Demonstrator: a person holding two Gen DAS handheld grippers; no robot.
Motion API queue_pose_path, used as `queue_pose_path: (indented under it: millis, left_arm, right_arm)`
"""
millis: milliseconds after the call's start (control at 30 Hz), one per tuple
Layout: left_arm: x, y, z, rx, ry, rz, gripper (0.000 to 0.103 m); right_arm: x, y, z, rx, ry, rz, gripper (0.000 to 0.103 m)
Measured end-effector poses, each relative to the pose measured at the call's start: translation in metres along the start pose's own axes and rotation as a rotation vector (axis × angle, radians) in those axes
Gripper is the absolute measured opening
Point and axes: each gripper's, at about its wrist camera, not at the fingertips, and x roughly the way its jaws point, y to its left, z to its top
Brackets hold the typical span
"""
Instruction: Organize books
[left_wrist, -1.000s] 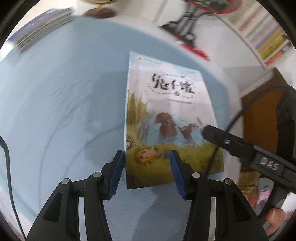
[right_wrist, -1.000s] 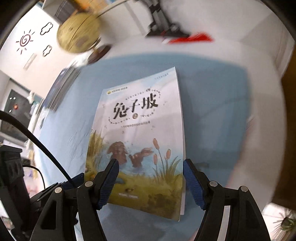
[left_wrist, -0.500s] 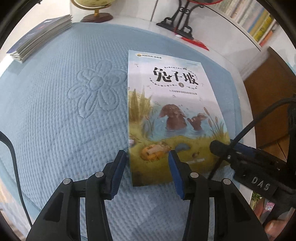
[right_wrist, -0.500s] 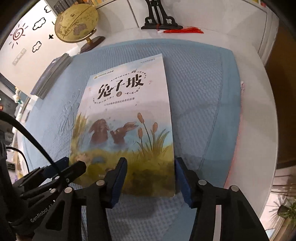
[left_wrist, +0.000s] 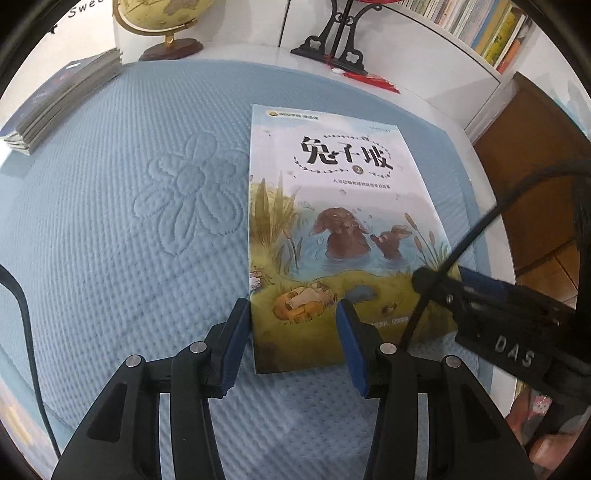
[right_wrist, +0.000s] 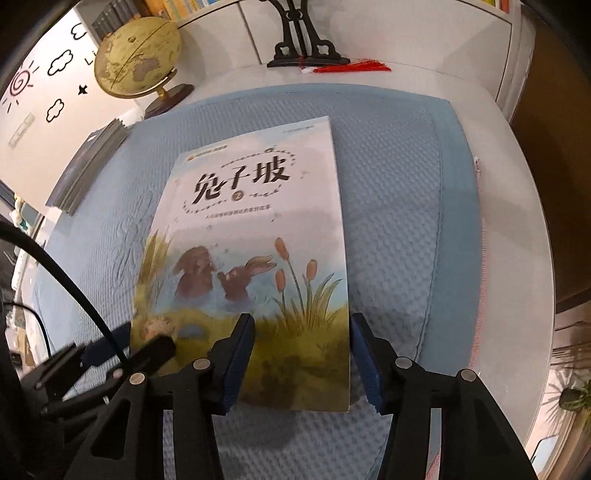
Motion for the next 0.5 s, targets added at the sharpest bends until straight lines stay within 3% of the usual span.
queue_pose_path:
  millis: [233,333,400,500]
  left_arm:
    - [-0.018,0.015,-0.01,0.016,0.006,-0.07,0.044]
    - [-0.044,0.037,-0.02,-0.061,-0.032,-0.231,0.043]
    - [-0.065,0.047,-0.025,-0.087,-0.063,-0.327,0.044]
    - [-0.081,0.044,-0.03,-0.045,-0.101,-0.4,0.044]
  right_arm:
    - [-0.009,0.001,-0.019,0.01,0.01,0.034,0.052]
    - [-0.01,0.006,-0.026,-0.002,0.02,0.063,0.052]
    - [-0.012,0.005,-0.033,0.006,0.035,0.128,0.052]
    - [-0.012,0.007,-0.046,0.005,0.036,0.158,0.053]
